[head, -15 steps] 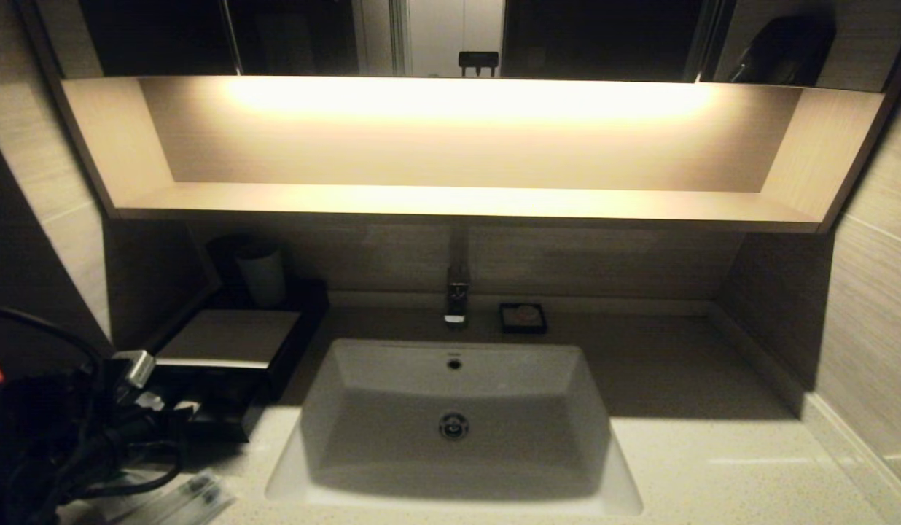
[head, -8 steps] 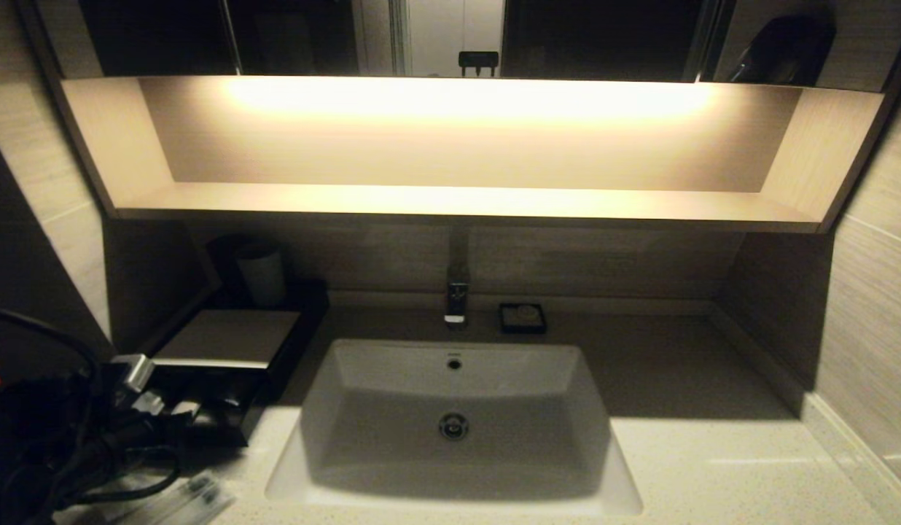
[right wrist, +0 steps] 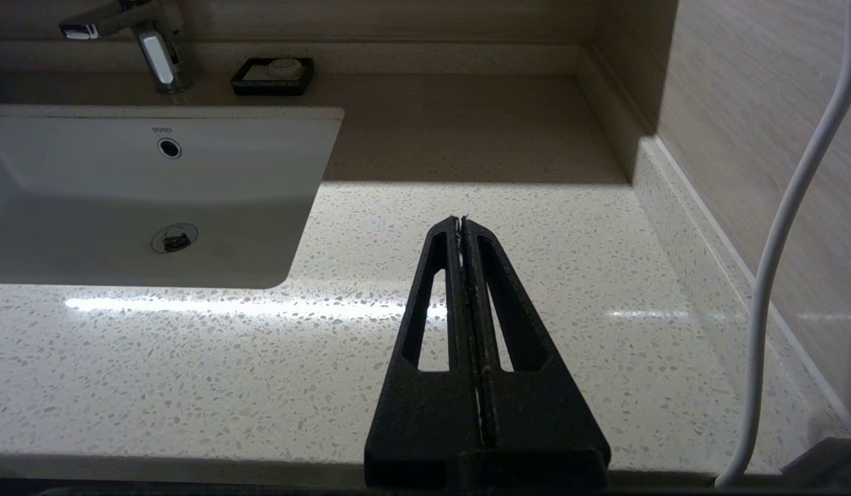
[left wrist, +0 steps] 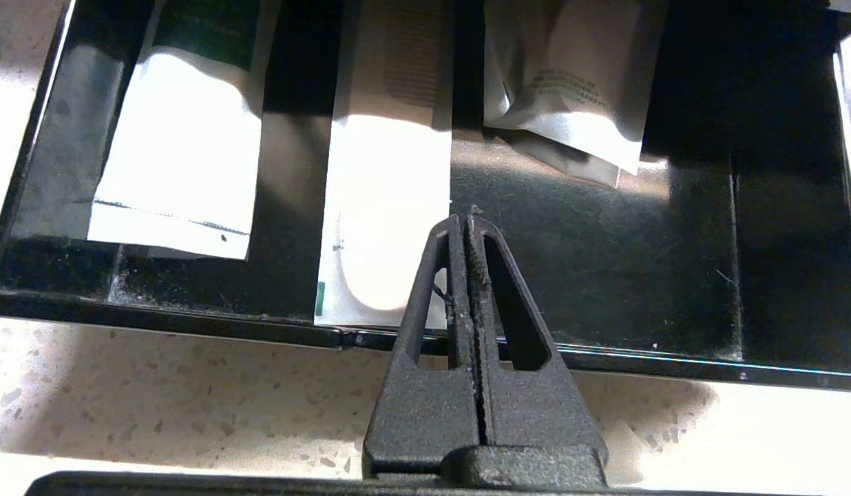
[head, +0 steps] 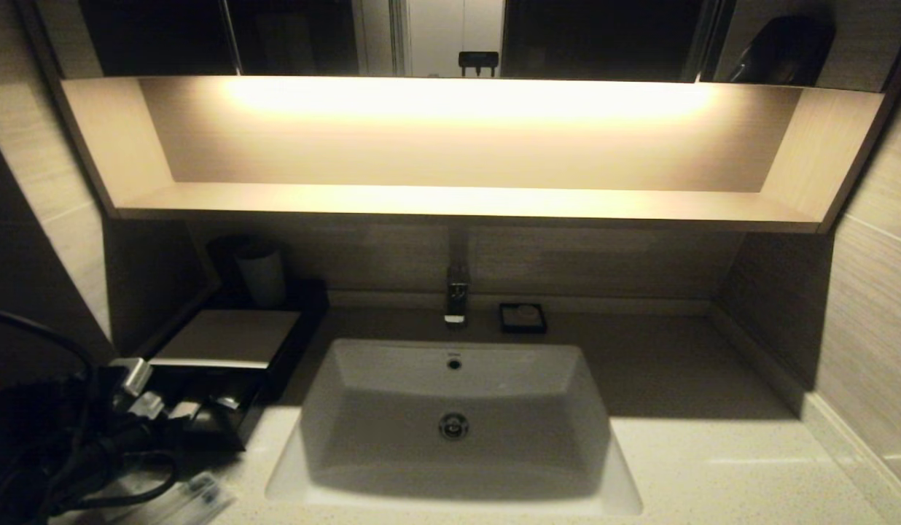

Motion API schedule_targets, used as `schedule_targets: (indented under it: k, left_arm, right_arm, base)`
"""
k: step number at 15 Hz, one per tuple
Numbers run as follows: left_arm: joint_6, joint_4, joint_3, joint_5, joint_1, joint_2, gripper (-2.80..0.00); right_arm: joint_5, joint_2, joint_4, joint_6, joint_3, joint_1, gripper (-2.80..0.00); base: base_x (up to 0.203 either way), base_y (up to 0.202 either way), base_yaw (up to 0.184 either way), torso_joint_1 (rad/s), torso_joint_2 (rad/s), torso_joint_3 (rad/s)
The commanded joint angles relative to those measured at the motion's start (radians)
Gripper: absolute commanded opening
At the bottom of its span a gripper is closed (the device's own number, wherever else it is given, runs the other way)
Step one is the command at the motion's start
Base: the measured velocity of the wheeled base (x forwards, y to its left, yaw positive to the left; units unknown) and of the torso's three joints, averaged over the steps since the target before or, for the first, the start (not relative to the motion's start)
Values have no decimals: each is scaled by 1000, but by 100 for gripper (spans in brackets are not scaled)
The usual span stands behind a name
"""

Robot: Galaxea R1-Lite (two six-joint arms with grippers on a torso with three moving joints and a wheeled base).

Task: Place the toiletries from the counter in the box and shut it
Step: Open the drawer

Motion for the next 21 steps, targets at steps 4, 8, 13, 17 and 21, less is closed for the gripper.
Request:
schedule_targets:
  k: [4, 8, 13, 17, 21]
  left_arm:
    - [7, -18, 22, -3, 1, -6, -280]
    - [7, -19, 37, -3, 2, -8, -280]
    - [9, -34, 52, -3, 4, -6, -280]
    - [9, -57, 63, -3, 6, 3, -280]
    - [9, -63, 65, -5, 7, -4, -280]
  right_arm:
    - [0, 0, 0, 0, 0, 0, -280]
    - [0, 0, 0, 0, 0, 0, -280]
    - [0, 0, 0, 0, 0, 0, -280]
    - [0, 0, 0, 0, 0, 0, -280]
    - [0, 0, 0, 0, 0, 0, -280]
  base:
    - [0, 0, 0, 0, 0, 0]
    - [0, 0, 0, 0, 0, 0]
    - [0, 0, 0, 0, 0, 0]
    - [0, 0, 0, 0, 0, 0]
    - [0, 0, 0, 0, 0, 0]
